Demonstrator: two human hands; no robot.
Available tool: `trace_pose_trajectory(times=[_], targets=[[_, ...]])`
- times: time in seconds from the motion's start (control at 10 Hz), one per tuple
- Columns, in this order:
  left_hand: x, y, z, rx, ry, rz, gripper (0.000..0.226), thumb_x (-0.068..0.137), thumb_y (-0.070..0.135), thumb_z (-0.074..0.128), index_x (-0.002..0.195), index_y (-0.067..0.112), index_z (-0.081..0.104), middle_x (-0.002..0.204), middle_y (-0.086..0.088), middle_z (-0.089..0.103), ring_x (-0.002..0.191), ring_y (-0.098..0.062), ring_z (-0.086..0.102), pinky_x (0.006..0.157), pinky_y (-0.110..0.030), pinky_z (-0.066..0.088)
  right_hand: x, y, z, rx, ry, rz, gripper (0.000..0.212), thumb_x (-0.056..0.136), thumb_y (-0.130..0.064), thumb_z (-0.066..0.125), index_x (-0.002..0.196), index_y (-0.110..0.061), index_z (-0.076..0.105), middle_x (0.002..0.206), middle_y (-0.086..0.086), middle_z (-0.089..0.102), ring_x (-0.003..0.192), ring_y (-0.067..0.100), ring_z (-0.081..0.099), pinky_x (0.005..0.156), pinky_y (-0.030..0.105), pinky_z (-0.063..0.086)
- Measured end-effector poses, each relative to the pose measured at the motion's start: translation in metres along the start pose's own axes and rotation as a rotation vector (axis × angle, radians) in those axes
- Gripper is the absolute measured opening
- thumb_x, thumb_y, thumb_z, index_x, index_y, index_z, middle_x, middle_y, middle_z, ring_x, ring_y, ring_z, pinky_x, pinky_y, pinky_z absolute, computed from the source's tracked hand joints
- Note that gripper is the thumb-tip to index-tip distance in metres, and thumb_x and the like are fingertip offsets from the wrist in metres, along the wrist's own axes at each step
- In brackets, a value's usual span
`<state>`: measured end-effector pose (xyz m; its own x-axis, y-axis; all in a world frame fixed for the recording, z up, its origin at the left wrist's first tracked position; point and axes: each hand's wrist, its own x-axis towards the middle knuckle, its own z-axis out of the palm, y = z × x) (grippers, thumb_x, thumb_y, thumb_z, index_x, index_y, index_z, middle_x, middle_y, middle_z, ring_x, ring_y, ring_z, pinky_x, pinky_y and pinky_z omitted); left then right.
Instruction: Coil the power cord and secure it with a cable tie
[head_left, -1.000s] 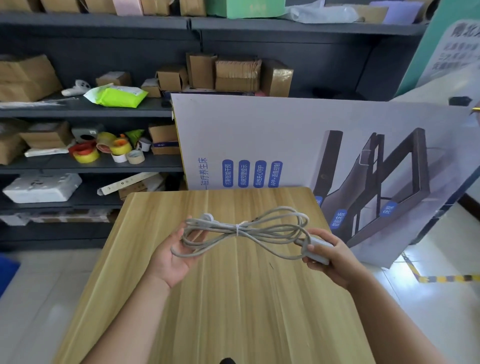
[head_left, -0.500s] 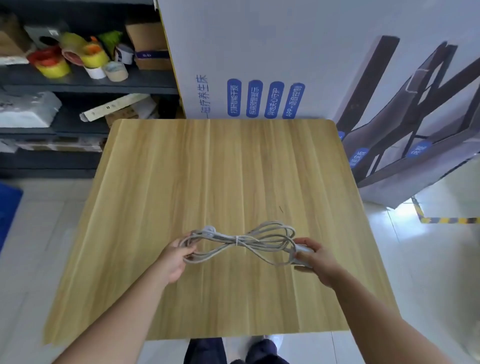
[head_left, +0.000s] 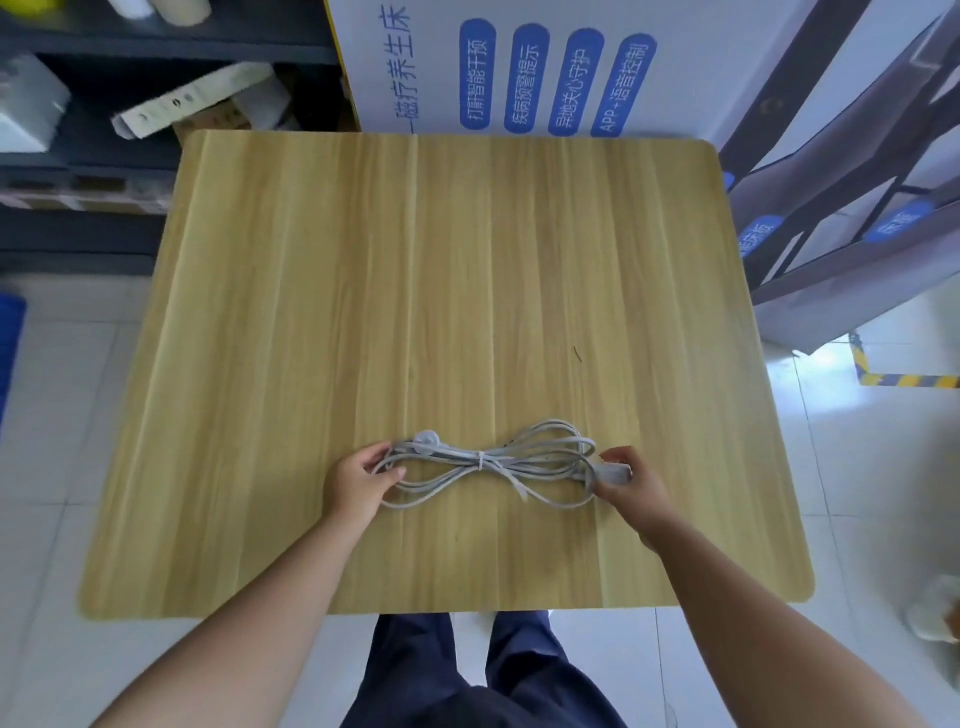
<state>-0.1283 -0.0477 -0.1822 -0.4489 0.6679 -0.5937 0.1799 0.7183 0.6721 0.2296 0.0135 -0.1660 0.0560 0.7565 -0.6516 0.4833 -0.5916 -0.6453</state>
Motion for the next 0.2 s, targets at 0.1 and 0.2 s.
trace_pose_trajectory(times=[0.1,0.2], targets=[[0.0004,0.0044,-0.0039,0.030,0.015,-0.019,0.036,0.072,0.016,0.082,0.107,0.019,0.072,0.096,0.001,0.075,0.086,-0.017,0.070,0.069,-0.026,0.049,0.0025,-0.0005,-0.0060,-0.016,-0.016,0.007,0.052,0.075,-0.015,0.081,0.121,-0.021,0.057,0.108,0.008,0.065,0.084,0.016,0.063,0.067,0.025,0.048],[-0.0037,0.0126,-0.0132,0.031,0.021,-0.003,0.041,0.072,0.027,0.082,0.111,0.024,0.069,0.102,0.001,0.072,0.097,-0.019,0.069,0.079,-0.032,0.052,-0.0014,-0.0048,-0.0126,-0.169,0.034,-0.005,0.052,0.081,-0.018,0.073,0.129,-0.024,0.053,0.127,0.013,0.059,0.091,0.021,0.062,0.078,0.035,0.053]])
